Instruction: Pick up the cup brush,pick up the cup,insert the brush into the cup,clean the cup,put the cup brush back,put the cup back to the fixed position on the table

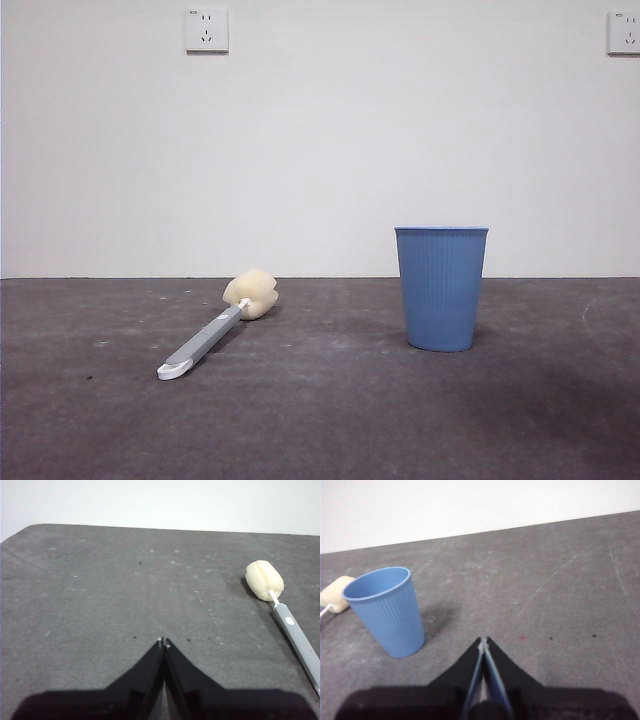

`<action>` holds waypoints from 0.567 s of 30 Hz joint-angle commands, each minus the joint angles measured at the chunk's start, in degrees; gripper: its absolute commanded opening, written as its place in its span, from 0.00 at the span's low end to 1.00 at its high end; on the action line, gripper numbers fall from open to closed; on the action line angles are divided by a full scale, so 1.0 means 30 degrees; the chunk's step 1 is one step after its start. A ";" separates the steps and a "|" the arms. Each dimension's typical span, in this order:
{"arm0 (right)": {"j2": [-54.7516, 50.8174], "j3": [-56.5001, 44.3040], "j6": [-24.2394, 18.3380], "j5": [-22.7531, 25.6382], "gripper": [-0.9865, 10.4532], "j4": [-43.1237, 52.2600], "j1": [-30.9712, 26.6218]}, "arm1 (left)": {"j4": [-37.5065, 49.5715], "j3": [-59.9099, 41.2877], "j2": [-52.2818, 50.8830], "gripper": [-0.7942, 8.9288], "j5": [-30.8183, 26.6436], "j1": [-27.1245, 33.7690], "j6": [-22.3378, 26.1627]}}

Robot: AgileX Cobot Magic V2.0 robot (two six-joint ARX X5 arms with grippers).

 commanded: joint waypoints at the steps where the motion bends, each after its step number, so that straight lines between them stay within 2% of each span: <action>1: -0.0058 -0.0204 0.1384 -0.0015 0.09 0.0175 0.0022 | 0.0270 -0.0240 -0.0022 0.08 0.0138 0.0051 -0.0168; 5: -0.0058 0.0117 0.3861 -0.0080 0.08 0.1005 0.0022 | 0.0313 0.0131 -0.0022 0.07 0.1406 0.0051 -0.1814; 7: -0.0051 0.0634 0.4517 -0.0073 0.08 0.1071 0.0029 | 0.0262 0.0583 -0.0022 0.07 0.1923 0.0051 -0.2601; 12: 0.0576 0.2579 0.4590 -0.0168 0.08 0.1027 0.0036 | -0.0648 0.2492 0.0153 0.08 0.2106 0.0051 -0.3585; 17: 0.2499 0.5530 0.4415 -0.1683 0.08 -0.0124 0.0066 | -0.2237 0.5144 0.1457 0.08 0.3140 0.0051 -0.3614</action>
